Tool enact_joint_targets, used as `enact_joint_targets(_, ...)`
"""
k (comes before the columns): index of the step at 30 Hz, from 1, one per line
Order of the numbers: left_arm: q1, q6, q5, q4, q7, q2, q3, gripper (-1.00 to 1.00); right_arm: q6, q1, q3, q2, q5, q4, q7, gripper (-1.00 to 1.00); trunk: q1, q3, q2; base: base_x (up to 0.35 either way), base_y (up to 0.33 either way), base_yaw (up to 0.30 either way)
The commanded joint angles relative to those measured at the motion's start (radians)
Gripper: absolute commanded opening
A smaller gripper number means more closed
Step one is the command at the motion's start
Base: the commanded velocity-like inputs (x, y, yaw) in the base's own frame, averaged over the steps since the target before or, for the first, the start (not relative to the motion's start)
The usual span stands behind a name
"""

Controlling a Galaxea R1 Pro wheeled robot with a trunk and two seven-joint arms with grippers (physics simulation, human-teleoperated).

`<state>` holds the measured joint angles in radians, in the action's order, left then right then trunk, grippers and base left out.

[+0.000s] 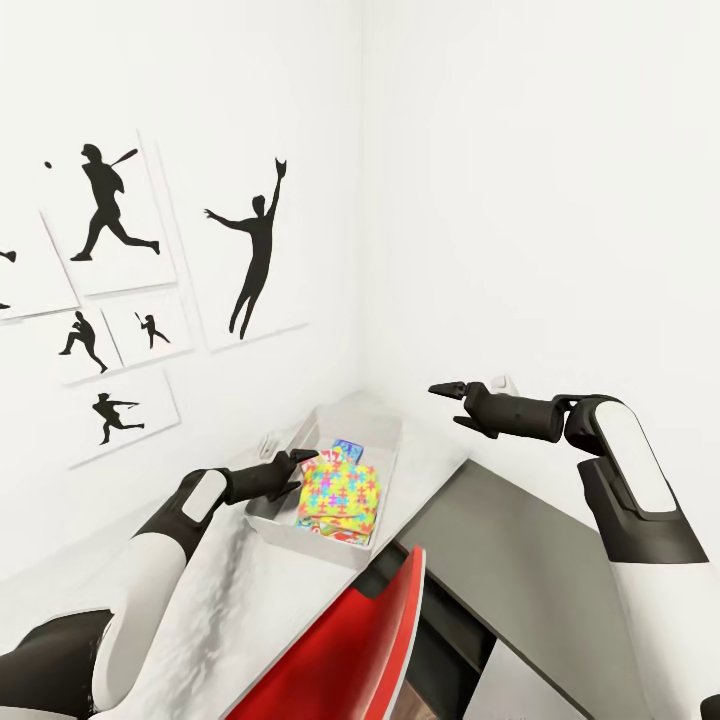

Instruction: Put all the toys in the child's room - the three board games (two on the bed and one on the table), the two jigsaw puzzles on the table, and the tennis ball on the table - inside the toy box on the table in the child's room.

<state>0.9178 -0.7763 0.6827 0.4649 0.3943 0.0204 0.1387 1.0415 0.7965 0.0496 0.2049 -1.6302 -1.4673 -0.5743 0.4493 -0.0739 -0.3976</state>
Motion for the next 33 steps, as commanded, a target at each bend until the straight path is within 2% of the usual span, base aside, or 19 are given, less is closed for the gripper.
enact_joint_targets(1, 0.001, -0.007, -0.002, 0.0, 0.003, -0.001, 0.005, 1.0, 0.0, 0.001, 0.001, 0.001, -0.01, -0.001, -0.01, 1.0, 0.001, -0.002, -0.002, 0.0, 0.0, 0.0)
enact_joint_targets(9, 0.001, -0.009, 0.0, 0.003, 0.014, 0.0, 0.007, 1.0, 0.0, 0.001, 0.001, 0.001, -0.01, -0.001, -0.009, 1.0, 0.001, -0.002, -0.002, 0.0, 0.0, 0.0)
enact_joint_targets(15, 0.0, -0.014, 0.0, 0.007, 0.046, 0.002, 0.007, 1.0, 0.001, 0.001, 0.003, 0.001, -0.01, 0.001, -0.009, 1.0, 0.001, -0.002, -0.002, 0.0, 0.0, 0.0)
enact_joint_targets(19, -0.009, -0.002, -0.013, 0.006, 0.044, 0.025, 0.009, 1.0, -0.006, -0.011, 0.014, -0.022, 0.004, 0.011, -0.022, 1.0, 0.001, -0.002, -0.002, 0.0, 0.0, 0.0)
enact_joint_targets(24, -0.01, -0.021, 0.015, 0.011, 0.047, 0.053, 0.012, 1.0, -0.006, -0.024, -0.005, -0.05, -0.003, 0.015, 0.004, 1.0, 0.001, -0.002, -0.002, 0.0, 0.0, 0.0)
enact_joint_targets(33, -0.01, -0.02, 0.021, 0.013, 0.029, 0.104, 0.014, 1.0, -0.007, -0.026, -0.009, -0.062, 0.0, 0.018, 0.008, 1.0, 0.001, -0.002, -0.002, 0.0, 0.0, 0.0)
